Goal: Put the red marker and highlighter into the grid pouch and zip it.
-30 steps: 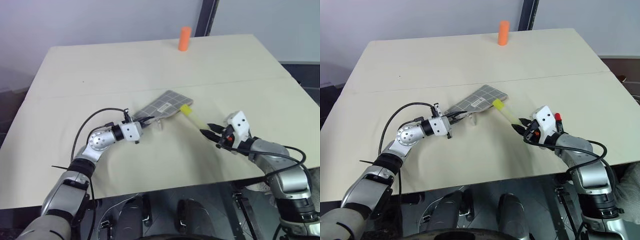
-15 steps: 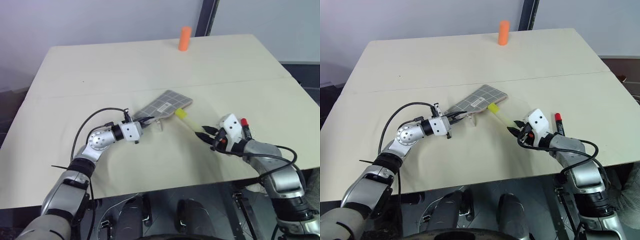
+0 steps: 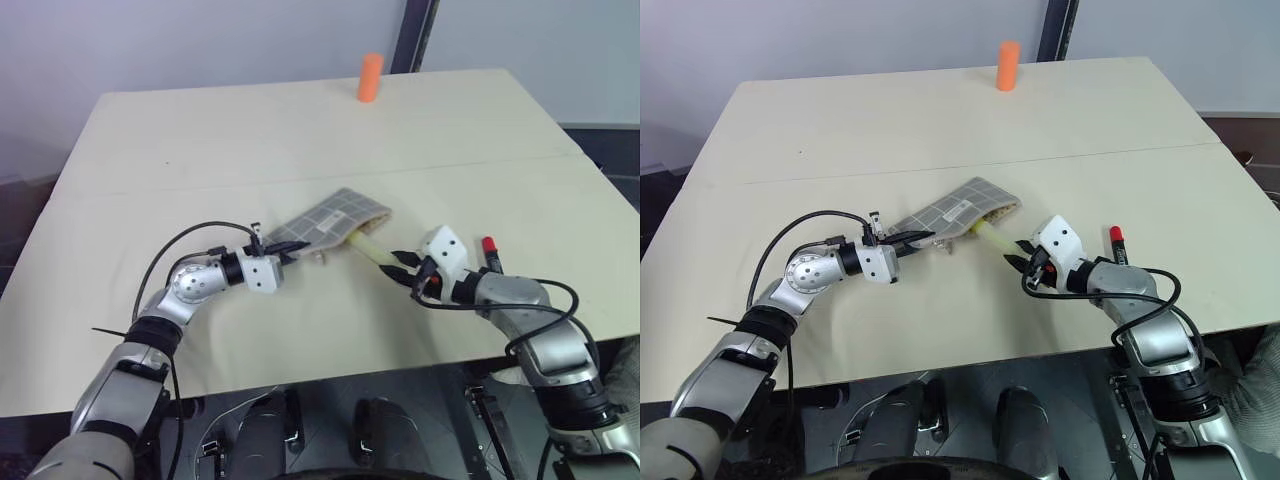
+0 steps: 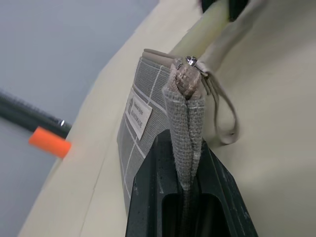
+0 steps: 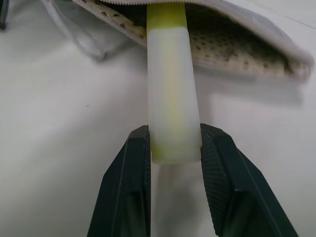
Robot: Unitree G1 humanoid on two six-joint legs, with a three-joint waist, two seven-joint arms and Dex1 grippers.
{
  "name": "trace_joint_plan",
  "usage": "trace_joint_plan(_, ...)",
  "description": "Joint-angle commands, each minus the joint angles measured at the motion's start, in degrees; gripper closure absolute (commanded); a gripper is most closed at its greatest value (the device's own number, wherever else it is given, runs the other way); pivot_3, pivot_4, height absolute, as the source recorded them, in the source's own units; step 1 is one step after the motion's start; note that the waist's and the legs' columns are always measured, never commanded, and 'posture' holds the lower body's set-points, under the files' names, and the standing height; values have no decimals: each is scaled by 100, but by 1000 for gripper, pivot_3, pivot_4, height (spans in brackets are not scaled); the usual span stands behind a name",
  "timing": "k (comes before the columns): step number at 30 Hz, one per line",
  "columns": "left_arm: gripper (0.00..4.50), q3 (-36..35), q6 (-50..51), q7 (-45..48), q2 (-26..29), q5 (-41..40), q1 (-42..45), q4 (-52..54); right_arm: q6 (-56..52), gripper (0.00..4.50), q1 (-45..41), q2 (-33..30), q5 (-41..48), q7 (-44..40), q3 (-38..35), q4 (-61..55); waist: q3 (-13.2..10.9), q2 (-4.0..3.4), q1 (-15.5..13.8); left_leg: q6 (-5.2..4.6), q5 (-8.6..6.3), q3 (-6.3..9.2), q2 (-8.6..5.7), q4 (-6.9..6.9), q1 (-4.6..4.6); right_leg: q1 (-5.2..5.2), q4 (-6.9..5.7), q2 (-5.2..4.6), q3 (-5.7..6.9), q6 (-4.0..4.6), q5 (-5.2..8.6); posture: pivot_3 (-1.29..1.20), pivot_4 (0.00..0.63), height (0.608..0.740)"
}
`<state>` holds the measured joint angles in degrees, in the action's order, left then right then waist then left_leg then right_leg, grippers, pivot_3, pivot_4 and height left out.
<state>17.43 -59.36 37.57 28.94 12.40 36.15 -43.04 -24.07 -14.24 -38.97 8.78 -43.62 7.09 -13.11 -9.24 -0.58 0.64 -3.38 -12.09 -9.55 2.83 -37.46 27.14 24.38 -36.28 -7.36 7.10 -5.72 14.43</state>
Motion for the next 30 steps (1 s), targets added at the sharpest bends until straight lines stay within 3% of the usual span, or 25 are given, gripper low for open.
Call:
trace_joint_plan(1, 4500, 151, -330, 253, 78, -98, 164, 3, 646, 3665, -321, -272, -521, -224, 271, -140, 0, 0, 6, 0, 0, 0, 0, 0, -1, 3, 0, 0, 0, 0, 0, 0, 150, 740)
trace_joint_plan(4, 4500, 268, -527, 504, 115, -217, 270, -138, 930, 3665, -616, -432, -921, -360, 541, -81, 0, 0, 6, 0, 0, 0, 2, -1, -1, 2, 0, 2, 0, 0, 0, 0, 150, 740)
trace_joint_plan(13, 4500, 551, -534, 1928, 54, -1652, 336, 9, 1703, 3665, -1043, -205, -1512, -555, 1096, 158, 0, 0, 2, 0, 1, 0, 5, -24, 7, -5, -10, 5, 0, -1, 0, 0, 150, 740)
trace_joint_plan(18, 4500, 460, -143, 2669, -38, -2492, 245, 344, 2092, 3665, -974, -119, -1831, -502, 1238, 354, 0, 0, 4, -8, -5, 1, 8, -55, 10, -4, -18, 4, 0, 0, 0, 0, 150, 740)
trace_joint_plan(23, 4500, 72, 92, 2766, -115, -2629, 346, 133, 1992, 3665, -844, -67, -1727, -591, 1133, 390, 0, 0, 2, -10, -6, 4, 8, -61, 9, -6, -19, 3, 0, 0, -1, 0, 150, 740)
trace_joint_plan(30, 4500, -162, 71, 2623, -113, -2313, 255, -69, 1860, 97, -612, -131, -1378, -541, 592, 56, 0, 1, 3, -11, -6, 5, 7, -62, 9, -11, -20, 4, 0, -5, -3, 0, 150, 740)
